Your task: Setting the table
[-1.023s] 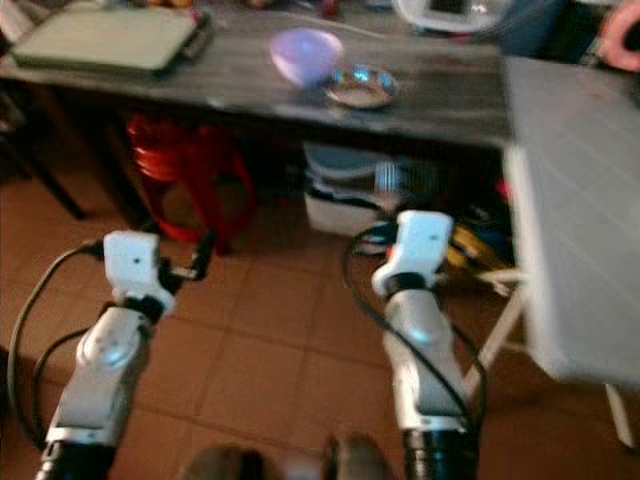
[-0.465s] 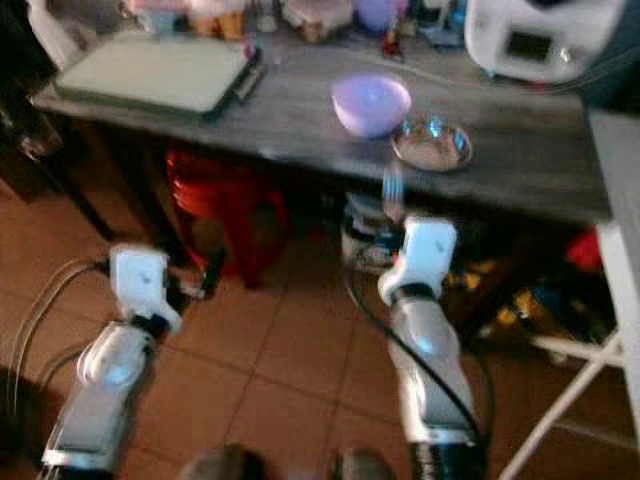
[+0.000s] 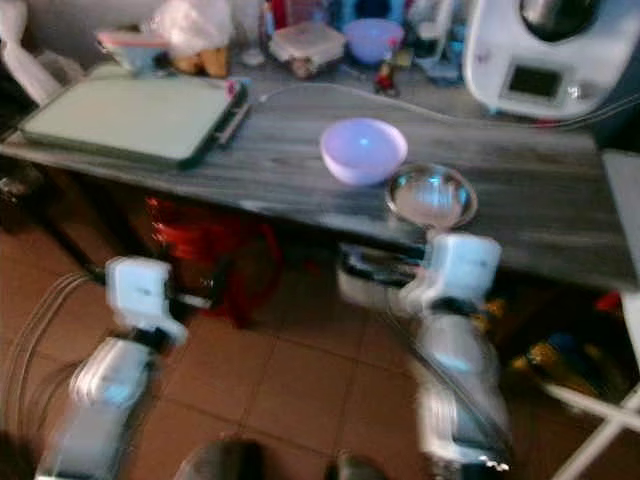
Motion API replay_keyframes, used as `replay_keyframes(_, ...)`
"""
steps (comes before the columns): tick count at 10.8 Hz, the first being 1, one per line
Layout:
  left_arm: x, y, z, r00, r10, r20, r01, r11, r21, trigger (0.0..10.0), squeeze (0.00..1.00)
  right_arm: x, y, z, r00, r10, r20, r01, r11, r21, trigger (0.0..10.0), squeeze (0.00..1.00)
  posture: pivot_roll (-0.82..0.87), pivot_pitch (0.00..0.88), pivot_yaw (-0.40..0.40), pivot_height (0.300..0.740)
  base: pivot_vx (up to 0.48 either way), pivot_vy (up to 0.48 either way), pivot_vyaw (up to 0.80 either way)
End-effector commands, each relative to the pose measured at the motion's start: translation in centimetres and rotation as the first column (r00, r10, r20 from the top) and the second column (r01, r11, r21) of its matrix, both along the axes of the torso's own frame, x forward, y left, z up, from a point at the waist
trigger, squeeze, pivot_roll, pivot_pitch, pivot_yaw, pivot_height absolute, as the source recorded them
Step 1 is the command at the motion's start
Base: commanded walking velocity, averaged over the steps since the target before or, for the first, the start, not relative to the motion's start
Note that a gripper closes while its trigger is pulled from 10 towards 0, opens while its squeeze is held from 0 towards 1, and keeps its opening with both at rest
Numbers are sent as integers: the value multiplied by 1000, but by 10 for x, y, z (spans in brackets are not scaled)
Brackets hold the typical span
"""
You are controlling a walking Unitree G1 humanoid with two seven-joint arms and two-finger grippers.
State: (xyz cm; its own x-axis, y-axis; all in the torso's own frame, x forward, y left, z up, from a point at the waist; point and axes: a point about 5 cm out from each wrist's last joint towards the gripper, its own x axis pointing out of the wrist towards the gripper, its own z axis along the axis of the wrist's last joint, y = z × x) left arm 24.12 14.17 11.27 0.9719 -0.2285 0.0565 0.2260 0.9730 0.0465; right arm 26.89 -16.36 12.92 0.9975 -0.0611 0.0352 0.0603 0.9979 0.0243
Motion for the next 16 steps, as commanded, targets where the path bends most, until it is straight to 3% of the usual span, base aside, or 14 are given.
replay_keyframes(1,0,-3,1,1000,-14,-3,13,1000,-1,10000,0,-3,-11,0,999,-43,2,43,999,-15,10000,0,-2,59,28,740,0,0,-788)
replay_keyframes(5,0,-4,-3,999,-29,-19,29,999,-18,10000,0,-3,-10,2,999,-40,20,40,999,-13,10000,0,-23,44,30,740,140,-395,-744)
replay_keyframes(10,7,-4,-1,1000,-6,-9,6,1000,-25,10000,0,6,-8,9,998,-25,50,28,998,-50,10000,0,-22,51,23,740,392,-52,0)
replay_keyframes(11,9,-2,0,1000,5,-5,-5,1000,-13,10000,0,11,-3,10,999,-24,48,29,995,-96,10000,0,-21,59,26,740,251,0,0)
replay_keyframes(16,13,7,0,998,64,-9,-65,997,-36,10000,0,13,2,5,1000,-6,27,8,996,-88,10000,0,-20,64,27,740,106,414,0)
